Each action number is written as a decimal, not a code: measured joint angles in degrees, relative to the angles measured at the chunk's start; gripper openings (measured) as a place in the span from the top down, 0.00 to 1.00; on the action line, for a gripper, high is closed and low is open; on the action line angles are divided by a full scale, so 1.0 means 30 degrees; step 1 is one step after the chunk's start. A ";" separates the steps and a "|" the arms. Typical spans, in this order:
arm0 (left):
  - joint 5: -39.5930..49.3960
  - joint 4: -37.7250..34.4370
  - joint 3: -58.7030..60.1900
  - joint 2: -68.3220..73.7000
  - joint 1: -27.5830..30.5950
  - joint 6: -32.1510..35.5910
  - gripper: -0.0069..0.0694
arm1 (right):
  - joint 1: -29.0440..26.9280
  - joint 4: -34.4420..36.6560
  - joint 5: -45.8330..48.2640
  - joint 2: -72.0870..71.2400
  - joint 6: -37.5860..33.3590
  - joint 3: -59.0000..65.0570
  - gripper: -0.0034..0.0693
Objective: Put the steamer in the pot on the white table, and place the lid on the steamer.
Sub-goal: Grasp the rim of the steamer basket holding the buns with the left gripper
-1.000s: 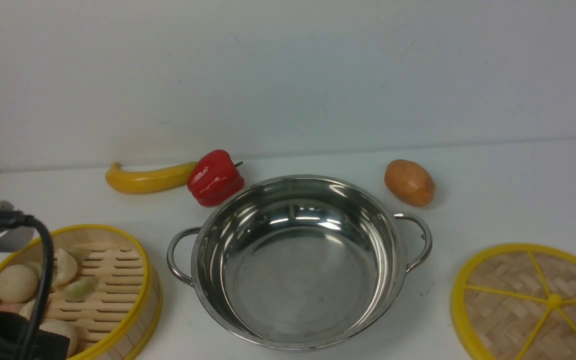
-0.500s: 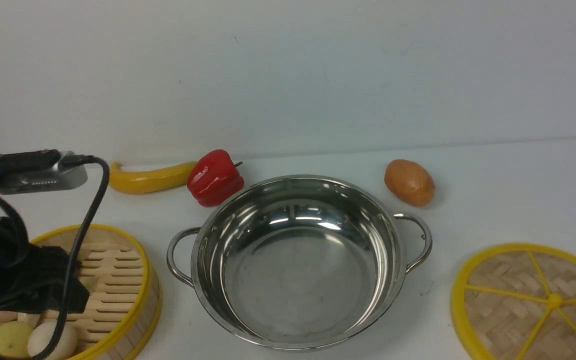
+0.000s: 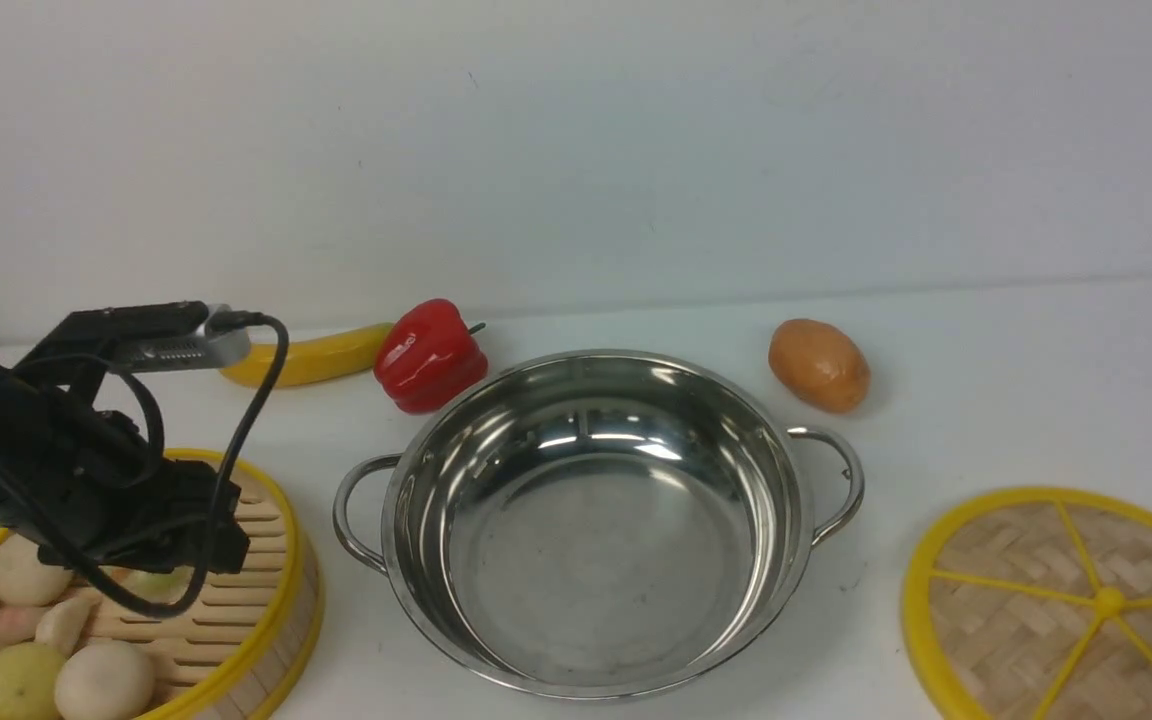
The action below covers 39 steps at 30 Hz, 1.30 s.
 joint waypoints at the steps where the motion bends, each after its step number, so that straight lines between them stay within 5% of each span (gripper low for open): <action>1: -0.0027 -0.0173 0.0000 0.0189 0.0000 0.0232 0.41 | 0.0000 0.0000 0.0000 0.0000 0.0000 0.0000 0.62; 12: -0.1024 -0.0204 -0.0021 0.1901 -0.1373 0.2088 0.41 | 0.0000 0.0000 0.0000 0.0000 0.0000 0.0000 0.62; 39: -0.3781 -0.0086 -0.0021 0.4018 -0.1611 0.0587 0.41 | 0.0000 0.0000 0.0000 0.0000 0.0000 0.0000 0.62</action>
